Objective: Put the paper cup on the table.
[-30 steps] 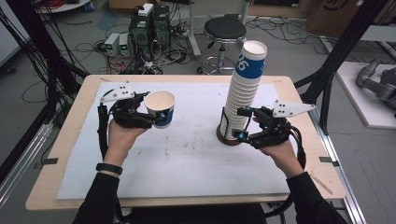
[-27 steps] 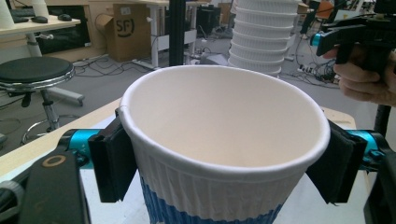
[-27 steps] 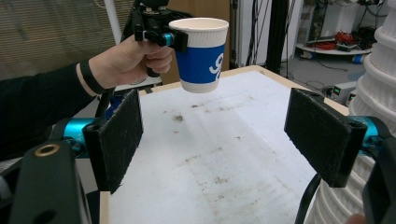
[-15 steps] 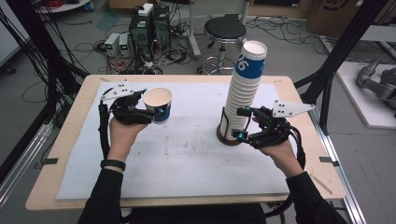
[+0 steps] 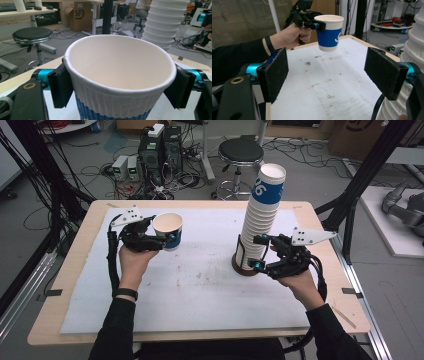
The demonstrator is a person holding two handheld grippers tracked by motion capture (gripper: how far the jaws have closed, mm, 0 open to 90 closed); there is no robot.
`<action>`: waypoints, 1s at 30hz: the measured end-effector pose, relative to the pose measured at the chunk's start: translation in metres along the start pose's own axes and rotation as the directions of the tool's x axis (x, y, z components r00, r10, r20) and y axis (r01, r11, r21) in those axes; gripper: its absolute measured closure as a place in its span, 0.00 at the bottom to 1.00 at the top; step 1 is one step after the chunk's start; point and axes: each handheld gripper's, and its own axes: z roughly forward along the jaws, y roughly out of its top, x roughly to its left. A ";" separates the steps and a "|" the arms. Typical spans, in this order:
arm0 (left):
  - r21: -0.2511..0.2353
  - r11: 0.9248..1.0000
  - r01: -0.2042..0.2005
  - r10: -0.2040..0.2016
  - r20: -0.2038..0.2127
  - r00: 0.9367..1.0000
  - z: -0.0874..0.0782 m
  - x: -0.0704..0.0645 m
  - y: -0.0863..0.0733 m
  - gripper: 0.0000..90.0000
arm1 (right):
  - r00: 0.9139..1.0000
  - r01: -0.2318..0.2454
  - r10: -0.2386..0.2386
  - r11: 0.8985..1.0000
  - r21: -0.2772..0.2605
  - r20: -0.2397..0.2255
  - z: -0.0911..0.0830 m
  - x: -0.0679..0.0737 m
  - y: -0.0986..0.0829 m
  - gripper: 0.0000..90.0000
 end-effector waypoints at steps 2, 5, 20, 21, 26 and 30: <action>0.008 1.000 0.008 -0.008 -0.005 1.000 0.003 0.004 -0.003 0.24 | 1.000 0.003 -0.003 1.000 -0.001 0.002 0.000 0.000 0.000 0.22; 0.014 1.000 0.010 -0.009 -0.017 1.000 0.005 0.006 -0.005 0.24 | 1.000 0.005 -0.005 1.000 -0.001 0.002 0.000 0.000 0.000 0.22; -0.004 1.000 0.025 -0.025 -0.051 0.998 0.015 0.013 -0.028 0.25 | 1.000 -0.004 0.004 1.000 0.000 0.002 -0.001 -0.001 0.000 0.22; -0.010 1.000 0.030 -0.030 -0.051 0.998 0.017 0.015 -0.031 0.25 | 1.000 -0.004 0.004 1.000 0.001 0.002 -0.001 -0.001 0.000 0.22; 0.022 0.999 0.035 -0.034 -0.047 0.998 0.022 0.019 -0.037 0.25 | 1.000 -0.001 0.001 1.000 0.001 0.005 -0.001 -0.001 -0.001 0.22; 0.028 0.999 0.042 -0.040 -0.051 0.998 0.024 0.022 -0.041 0.25 | 1.000 -0.007 0.007 1.000 0.002 0.003 -0.001 -0.001 -0.001 0.22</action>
